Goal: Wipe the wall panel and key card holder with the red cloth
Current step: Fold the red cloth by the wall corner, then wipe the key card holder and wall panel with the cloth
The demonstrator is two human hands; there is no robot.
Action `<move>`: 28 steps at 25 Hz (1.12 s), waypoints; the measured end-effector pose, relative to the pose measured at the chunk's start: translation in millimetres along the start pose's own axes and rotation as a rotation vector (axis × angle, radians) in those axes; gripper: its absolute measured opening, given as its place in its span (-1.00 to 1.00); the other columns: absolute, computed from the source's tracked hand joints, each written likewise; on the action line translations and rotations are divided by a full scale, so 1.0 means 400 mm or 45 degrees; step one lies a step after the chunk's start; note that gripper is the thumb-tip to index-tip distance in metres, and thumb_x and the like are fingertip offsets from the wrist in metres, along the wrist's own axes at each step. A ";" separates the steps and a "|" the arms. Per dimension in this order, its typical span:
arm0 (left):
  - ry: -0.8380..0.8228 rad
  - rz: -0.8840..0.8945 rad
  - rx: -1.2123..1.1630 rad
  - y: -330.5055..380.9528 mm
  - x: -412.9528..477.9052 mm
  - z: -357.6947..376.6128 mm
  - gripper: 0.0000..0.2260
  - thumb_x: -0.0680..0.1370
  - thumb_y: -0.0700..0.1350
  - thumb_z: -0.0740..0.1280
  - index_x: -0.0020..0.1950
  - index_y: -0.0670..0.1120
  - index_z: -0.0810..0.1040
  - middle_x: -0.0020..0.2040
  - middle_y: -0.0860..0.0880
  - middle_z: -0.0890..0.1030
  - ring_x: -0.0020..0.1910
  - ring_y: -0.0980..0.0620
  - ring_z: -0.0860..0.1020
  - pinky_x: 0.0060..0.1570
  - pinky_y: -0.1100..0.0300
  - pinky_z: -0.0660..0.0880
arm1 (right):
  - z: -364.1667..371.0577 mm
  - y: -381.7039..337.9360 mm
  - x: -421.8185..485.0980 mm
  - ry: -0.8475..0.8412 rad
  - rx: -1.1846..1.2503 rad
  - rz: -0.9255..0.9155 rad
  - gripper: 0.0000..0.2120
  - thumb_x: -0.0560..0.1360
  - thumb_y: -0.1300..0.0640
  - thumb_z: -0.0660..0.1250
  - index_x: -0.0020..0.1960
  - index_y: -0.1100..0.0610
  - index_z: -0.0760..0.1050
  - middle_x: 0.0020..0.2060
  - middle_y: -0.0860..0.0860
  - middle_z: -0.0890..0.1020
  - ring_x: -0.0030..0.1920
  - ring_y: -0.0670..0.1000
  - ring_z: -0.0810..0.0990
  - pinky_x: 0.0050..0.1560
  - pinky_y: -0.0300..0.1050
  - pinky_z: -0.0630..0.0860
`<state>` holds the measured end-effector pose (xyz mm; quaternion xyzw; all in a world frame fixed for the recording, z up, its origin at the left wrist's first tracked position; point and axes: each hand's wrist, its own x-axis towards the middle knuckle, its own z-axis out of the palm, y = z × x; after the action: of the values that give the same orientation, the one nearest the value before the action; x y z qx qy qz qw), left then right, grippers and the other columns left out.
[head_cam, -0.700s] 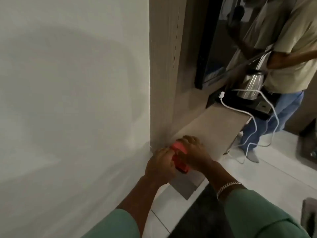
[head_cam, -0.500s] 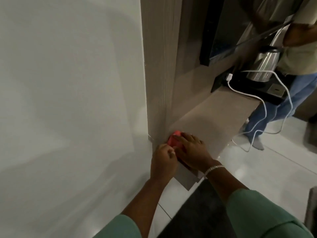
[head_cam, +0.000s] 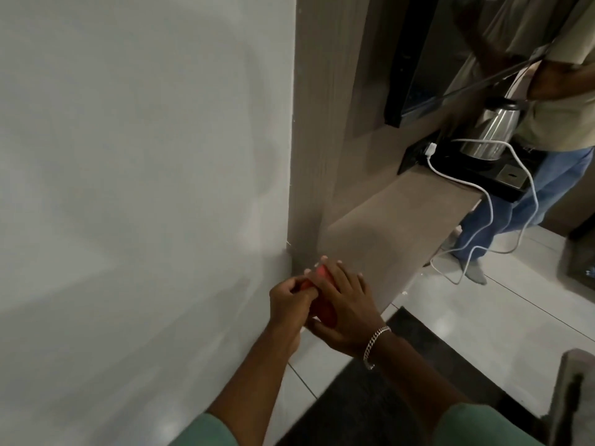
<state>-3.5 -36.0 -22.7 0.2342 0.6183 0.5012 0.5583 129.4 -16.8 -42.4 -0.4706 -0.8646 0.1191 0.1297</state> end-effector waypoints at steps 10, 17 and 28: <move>0.054 0.985 0.150 0.413 -0.515 -0.467 -0.69 0.51 -0.38 0.34 0.21 -0.12 0.53 0.00 -0.18 0.68 0.00 -0.02 0.65 0.08 0.16 0.59 | -0.217 -0.644 0.005 0.845 0.474 -0.440 -0.25 0.29 0.29 0.46 0.43 0.01 0.32 0.48 0.24 0.37 0.40 0.26 0.46 0.32 0.05 0.51; 0.851 2.090 0.247 0.667 -1.000 -0.905 -0.73 0.51 -0.33 0.26 0.12 -0.02 0.48 0.07 -0.16 0.60 0.13 -0.16 0.59 0.26 -0.14 0.48 | -0.333 -1.201 0.014 1.178 0.473 -0.921 -0.21 0.36 0.18 0.41 0.53 0.01 0.22 0.53 0.22 0.27 0.51 0.26 0.34 0.45 0.13 0.41; 1.651 1.769 1.396 0.672 -1.036 -1.452 -0.44 0.57 -0.11 0.10 0.57 -0.22 0.13 0.61 -0.18 0.09 0.61 -0.13 -0.06 0.55 -0.22 -0.12 | -0.301 -1.676 0.014 1.149 0.699 -0.541 -0.29 0.57 -0.27 0.15 0.61 -0.08 -0.01 0.64 0.04 -0.01 0.65 0.07 -0.07 0.60 0.18 0.06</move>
<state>-502.8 -491.6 330.2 0.4400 0.6666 0.3913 -0.4571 -357.8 -356.2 291.0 -0.2397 -0.7365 0.0981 0.6250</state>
